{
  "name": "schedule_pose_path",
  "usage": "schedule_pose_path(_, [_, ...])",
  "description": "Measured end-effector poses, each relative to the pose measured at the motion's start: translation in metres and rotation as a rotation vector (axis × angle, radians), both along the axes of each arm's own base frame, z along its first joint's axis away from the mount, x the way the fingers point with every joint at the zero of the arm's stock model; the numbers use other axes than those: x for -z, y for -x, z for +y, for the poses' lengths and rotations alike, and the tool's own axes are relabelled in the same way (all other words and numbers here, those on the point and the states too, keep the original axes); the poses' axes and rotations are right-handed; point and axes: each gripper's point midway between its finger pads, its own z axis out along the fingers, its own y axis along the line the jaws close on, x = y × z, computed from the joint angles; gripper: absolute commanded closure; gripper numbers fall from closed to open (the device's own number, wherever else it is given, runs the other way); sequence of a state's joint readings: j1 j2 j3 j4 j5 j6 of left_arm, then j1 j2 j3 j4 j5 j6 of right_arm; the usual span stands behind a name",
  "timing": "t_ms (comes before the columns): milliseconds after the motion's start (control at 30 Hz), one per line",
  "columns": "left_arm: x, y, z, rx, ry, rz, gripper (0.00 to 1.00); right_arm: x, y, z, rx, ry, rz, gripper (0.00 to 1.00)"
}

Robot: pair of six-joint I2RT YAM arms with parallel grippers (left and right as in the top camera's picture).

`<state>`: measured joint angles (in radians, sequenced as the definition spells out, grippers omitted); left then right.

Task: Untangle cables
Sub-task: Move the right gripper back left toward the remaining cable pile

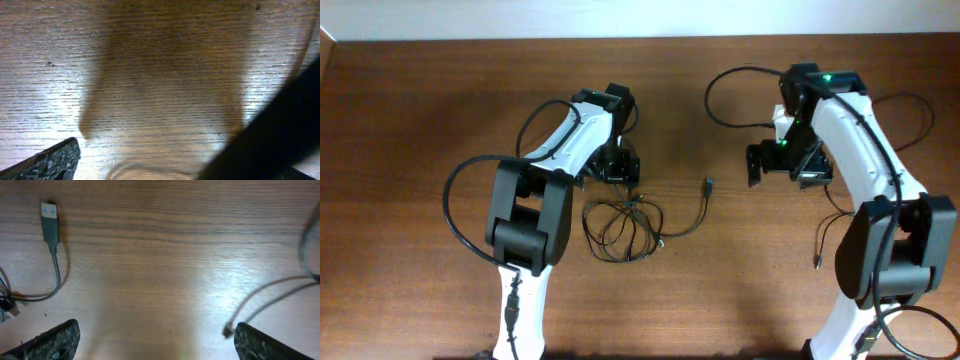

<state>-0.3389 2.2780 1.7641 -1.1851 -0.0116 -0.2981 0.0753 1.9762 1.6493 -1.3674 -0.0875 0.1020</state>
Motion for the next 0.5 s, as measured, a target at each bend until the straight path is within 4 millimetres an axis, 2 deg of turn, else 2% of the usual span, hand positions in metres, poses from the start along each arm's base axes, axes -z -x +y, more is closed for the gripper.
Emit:
schedule_pose_path(100, [0.0, 0.001, 0.0, 0.0, 0.003, 0.004, 0.01, 0.012, 0.005, 0.016, -0.009, -0.082, 0.014, 0.02])
schedule_pose_path(200, [-0.007, 0.011, -0.007, -0.006, 0.044, 0.056, 0.01, 0.025, 0.02, 0.031, -0.065, -0.142, 0.054, 0.02])
schedule_pose_path(367, [-0.042, -0.023, -0.026, 0.012, 0.129, -0.052, 0.01, 0.042, 0.024, 0.04, -0.086, -0.192, 0.048, 0.02])
schedule_pose_path(500, [-0.045, -0.028, -0.03, 0.012, 0.147, -0.074, 0.01, 0.056, 0.03, 0.051, -0.081, -0.258, 0.049, 0.02])
